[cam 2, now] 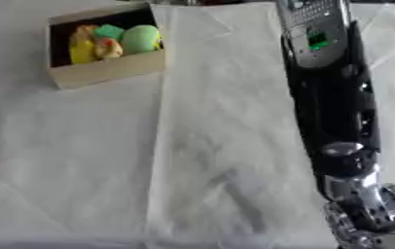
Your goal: Pick up objects on the table and place them in the box.
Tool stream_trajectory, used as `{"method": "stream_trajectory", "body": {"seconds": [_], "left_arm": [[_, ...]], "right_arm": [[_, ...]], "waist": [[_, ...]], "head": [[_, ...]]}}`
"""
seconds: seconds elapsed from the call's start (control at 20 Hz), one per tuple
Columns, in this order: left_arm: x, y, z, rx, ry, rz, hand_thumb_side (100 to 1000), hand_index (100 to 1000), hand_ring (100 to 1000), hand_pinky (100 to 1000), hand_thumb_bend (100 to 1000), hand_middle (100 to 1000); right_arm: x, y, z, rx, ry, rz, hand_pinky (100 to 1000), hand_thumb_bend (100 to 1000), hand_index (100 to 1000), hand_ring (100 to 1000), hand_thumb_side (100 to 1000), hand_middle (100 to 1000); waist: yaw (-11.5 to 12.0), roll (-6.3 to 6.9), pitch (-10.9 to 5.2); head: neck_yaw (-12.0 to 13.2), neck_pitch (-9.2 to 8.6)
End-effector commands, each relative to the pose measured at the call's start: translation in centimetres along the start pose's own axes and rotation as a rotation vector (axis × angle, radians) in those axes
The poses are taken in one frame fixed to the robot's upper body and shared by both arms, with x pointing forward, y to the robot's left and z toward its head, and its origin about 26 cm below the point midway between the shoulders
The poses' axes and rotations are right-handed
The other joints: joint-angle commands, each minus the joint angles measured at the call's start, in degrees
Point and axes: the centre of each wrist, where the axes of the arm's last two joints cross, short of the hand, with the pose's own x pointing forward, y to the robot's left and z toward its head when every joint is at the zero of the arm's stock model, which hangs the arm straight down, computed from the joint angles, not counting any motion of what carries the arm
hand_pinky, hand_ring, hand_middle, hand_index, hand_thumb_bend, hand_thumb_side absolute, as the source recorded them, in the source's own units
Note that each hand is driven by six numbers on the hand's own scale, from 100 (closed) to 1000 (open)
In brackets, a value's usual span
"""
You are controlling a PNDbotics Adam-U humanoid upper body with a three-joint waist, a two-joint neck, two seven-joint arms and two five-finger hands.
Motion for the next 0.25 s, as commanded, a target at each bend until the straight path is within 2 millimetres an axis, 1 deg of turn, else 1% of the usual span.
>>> {"method": "stream_trajectory", "body": {"seconds": [0.05,0.25], "left_arm": [[0.2,1.2,0.7,0.045,-0.035,0.008,571,845,831,880,100,739],[-0.6,1.6,2.5,0.070,0.007,0.009,575,845,828,879,100,736]], "right_arm": [[0.2,-1.5,-0.2,-0.032,-0.022,0.016,710,100,901,784,470,710],[0.0,-1.6,0.0,-0.035,-0.022,0.000,710,100,901,785,470,712]], "waist": [[0.1,-0.41,-1.87],[0.3,-0.34,-2.05]], "head": [[0.6,0.24],[1.2,0.24]]}}
